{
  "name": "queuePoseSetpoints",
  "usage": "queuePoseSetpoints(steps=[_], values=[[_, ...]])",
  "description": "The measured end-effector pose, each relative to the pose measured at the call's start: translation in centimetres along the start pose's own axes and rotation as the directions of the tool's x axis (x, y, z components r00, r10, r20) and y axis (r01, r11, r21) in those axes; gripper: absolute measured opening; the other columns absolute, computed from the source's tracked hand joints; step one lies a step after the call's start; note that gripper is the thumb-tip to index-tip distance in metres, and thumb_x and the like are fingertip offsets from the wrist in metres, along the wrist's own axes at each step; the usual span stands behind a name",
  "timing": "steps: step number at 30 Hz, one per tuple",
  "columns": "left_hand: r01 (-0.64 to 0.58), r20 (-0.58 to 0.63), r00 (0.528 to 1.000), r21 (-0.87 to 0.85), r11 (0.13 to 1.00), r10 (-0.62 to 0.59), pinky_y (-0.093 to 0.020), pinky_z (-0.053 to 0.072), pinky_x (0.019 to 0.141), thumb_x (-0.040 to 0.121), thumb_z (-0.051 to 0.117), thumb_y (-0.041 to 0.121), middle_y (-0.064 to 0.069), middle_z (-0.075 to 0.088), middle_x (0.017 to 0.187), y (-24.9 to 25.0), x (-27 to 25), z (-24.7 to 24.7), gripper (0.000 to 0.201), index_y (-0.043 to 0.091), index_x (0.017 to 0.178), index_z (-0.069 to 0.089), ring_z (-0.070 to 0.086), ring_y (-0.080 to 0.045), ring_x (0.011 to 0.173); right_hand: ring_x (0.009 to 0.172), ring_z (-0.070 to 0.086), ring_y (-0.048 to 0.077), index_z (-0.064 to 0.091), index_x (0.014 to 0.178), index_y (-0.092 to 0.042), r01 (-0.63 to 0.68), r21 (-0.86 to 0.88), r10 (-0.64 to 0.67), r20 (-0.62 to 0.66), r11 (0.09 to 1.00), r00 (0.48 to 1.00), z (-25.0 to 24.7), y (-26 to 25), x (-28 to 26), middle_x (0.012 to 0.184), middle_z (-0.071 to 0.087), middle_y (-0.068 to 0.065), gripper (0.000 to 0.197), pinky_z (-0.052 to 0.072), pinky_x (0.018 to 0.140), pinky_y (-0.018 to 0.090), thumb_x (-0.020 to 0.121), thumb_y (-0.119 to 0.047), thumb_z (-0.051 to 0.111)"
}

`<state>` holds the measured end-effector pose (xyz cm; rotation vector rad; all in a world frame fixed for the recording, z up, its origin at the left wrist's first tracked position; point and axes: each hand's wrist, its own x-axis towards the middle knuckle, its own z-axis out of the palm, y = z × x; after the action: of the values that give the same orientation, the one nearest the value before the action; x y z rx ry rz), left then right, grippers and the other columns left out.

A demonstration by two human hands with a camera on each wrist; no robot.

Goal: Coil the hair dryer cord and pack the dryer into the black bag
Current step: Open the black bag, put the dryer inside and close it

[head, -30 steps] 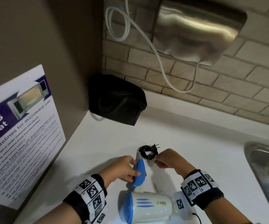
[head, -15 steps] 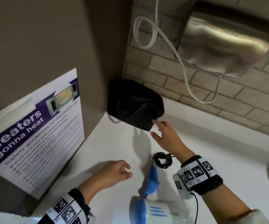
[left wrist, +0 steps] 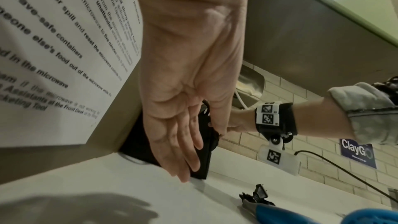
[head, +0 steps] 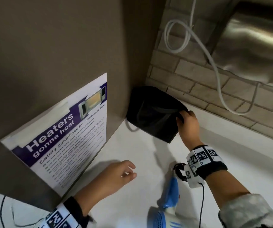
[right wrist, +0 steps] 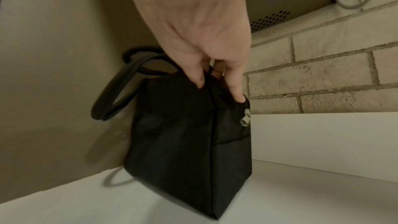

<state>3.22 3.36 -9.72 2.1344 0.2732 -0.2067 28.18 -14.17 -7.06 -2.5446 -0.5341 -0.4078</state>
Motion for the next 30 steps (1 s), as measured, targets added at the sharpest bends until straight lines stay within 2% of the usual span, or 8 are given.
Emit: queuePoseSetpoints(steps=[4,7,9,12,14,20,26,30], values=[[-0.125,-0.092,0.988,0.004,0.992,0.125,-0.028,0.051,0.089,0.092,0.057,0.035,0.012,0.068,0.104,0.5,0.1,-0.4,0.02,0.025,0.108,0.063,0.062,0.002,0.097,0.075,0.054,0.033,0.064,0.107,-0.002,0.032,0.077,-0.024,-0.099,0.997,0.995,-2.0,0.4,-1.6,0.092,0.054,0.019,0.022,0.031,0.068,0.021,0.085,0.0,0.057],[-0.275,-0.144,0.95,0.037,0.961,0.278,-0.028,0.051,0.084,0.088,0.052,0.052,0.017,0.068,0.095,2.3,-0.7,-1.3,0.027,0.029,0.093,0.064,0.061,0.004,0.095,0.07,0.046,0.018,0.065,0.105,-0.004,0.076,0.138,-0.06,-0.121,0.988,0.991,-3.6,0.3,-3.9,0.086,0.046,0.007,0.022,0.029,0.062,0.012,0.084,-0.001,0.062],[-0.363,-0.146,0.92,0.033,0.931,0.364,-0.026,0.052,0.077,0.084,0.053,0.057,0.016,0.068,0.089,3.9,-1.5,-1.9,0.033,0.027,0.087,0.066,0.062,0.001,0.09,0.074,0.047,0.014,0.065,0.105,-0.007,0.095,0.206,-0.078,-0.089,0.974,0.993,-4.4,0.1,-5.6,0.089,0.046,0.002,0.02,0.036,0.069,0.008,0.086,-0.003,0.061],[-0.462,-0.142,0.877,0.011,0.887,0.459,-0.02,0.05,0.068,0.083,0.058,0.052,0.012,0.067,0.083,5.8,-2.6,-2.3,0.03,0.024,0.084,0.068,0.063,0.0,0.081,0.083,0.052,0.01,0.065,0.104,-0.009,0.09,0.343,-0.087,-0.022,0.935,0.996,-5.3,-0.4,-7.9,0.093,0.048,0.001,0.018,0.051,0.072,0.024,0.088,-0.004,0.06],[-0.505,-0.142,0.854,-0.001,0.863,0.5,-0.015,0.048,0.064,0.084,0.059,0.049,0.01,0.067,0.083,6.5,-3.0,-2.4,0.029,0.023,0.085,0.07,0.062,0.0,0.076,0.088,0.054,0.008,0.065,0.103,-0.01,0.085,0.408,-0.097,0.01,0.909,0.995,-5.8,-0.9,-9.0,0.095,0.05,0.002,0.019,0.053,0.071,0.023,0.087,-0.001,0.059],[-0.567,-0.137,0.805,0.107,0.817,0.577,-0.007,0.042,0.084,0.085,0.056,0.048,0.015,0.069,0.103,6.7,-3.2,-2.5,0.03,0.026,0.095,0.074,0.058,0.002,0.101,0.093,0.057,0.016,0.067,0.099,-0.011,0.111,0.505,-0.189,0.106,0.856,0.976,-5.3,-1.3,-10.6,0.098,0.053,0.004,0.021,0.053,0.073,0.023,0.086,0.004,0.059],[-0.543,-0.262,0.76,0.244,0.803,0.594,-0.021,0.039,0.101,0.089,0.055,0.042,0.017,0.058,0.126,6.4,-2.8,-3.4,0.029,0.03,0.112,0.068,0.048,-0.001,0.12,0.106,0.061,0.015,0.07,0.094,-0.013,0.108,0.59,-0.264,0.184,0.8,0.947,-4.8,-1.3,-10.8,0.1,0.056,0.005,0.027,0.054,0.086,0.03,0.085,0.009,0.058],[-0.501,-0.322,0.74,0.323,0.803,0.591,-0.032,0.042,0.104,0.091,0.052,0.04,0.016,0.057,0.126,5.2,-2.2,-4.0,0.028,0.031,0.114,0.064,0.044,-0.001,0.126,0.114,0.059,0.011,0.07,0.085,-0.008,-0.098,0.636,-0.183,0.36,0.765,0.915,-5.1,-1.0,-10.6,0.102,0.057,0.008,0.035,0.049,0.098,0.034,0.083,0.02,0.048]])
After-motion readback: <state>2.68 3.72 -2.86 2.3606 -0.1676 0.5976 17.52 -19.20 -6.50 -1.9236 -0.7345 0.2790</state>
